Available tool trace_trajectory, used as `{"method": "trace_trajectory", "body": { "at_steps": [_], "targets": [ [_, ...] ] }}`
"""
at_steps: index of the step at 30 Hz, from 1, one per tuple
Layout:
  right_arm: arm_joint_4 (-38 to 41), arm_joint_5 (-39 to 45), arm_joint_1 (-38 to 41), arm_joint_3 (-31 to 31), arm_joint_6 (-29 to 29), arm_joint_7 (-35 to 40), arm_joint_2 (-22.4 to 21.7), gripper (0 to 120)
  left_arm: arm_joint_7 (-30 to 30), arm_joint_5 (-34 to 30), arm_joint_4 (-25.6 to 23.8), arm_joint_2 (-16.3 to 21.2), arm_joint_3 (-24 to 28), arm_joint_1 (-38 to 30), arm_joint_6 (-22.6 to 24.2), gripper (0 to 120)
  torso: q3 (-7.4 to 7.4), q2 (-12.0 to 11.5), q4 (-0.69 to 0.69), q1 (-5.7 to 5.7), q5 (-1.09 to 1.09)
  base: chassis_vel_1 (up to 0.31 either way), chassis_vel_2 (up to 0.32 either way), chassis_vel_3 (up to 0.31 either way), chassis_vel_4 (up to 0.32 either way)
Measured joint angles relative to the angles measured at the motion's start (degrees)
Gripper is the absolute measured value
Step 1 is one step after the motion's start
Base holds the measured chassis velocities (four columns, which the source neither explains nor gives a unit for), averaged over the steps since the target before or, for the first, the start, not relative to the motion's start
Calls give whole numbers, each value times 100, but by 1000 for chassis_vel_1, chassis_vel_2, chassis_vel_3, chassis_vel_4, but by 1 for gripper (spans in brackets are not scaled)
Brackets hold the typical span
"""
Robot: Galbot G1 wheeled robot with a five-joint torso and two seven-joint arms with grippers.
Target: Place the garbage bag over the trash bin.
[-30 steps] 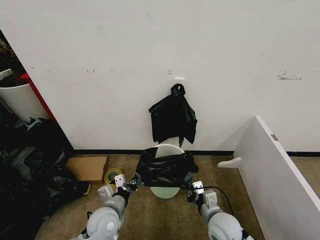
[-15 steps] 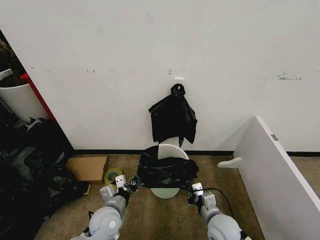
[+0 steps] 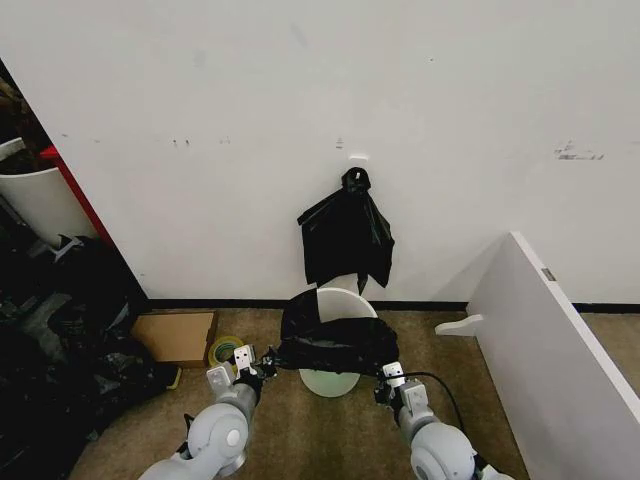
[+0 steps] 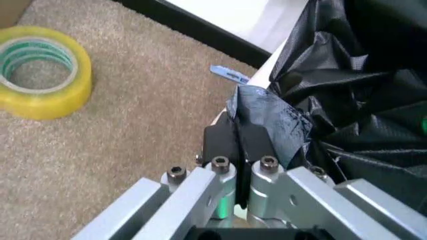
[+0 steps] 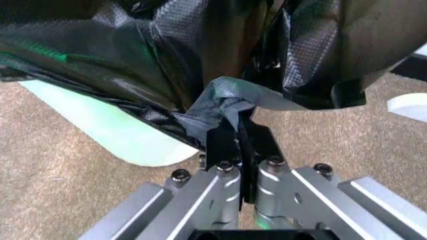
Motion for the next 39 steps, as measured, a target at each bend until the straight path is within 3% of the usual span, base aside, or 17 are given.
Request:
{"method": "trace_trajectory", "body": {
  "at_steps": [3,9,17,24,26,28,39],
  "targets": [
    [74,-76,-107,19,60,-39,-12,4,-7,34,-126,0,-123,125,11,3,0,0,-1,0,0,0,0,0,0],
    [409,-263,-452,82,204,-84,-63,31,-8,265,-607,70,-496,540,108,30,0,0,-1,0,0,0,0,0,0],
    [797,-475,-824,216,422,-78,-135,56,98,521,-969,113,-883,938,114,54,-1,0,-1,-1,0,0,0,0,0],
    [922,-686,-1154,280,1077,-229,-150,85,304,757,-1283,97,-1237,1417,47,85,-1,0,-1,-1,1,0,0,0,0],
    [921,-686,-1159,279,1120,-236,-149,88,327,778,-1301,90,-1265,1463,33,85,-1,0,-1,-1,1,0,0,0,0],
    [889,-680,-1168,269,1336,-289,-149,97,439,879,-1364,39,-1410,1701,-59,95,-1,0,0,-1,0,0,0,0,0],
    [824,-380,-1371,354,2550,-747,-190,100,837,992,-1622,-81,-1856,2244,-545,100,-1,0,-2,-1,0,0,0,0,0]
  ]
}}
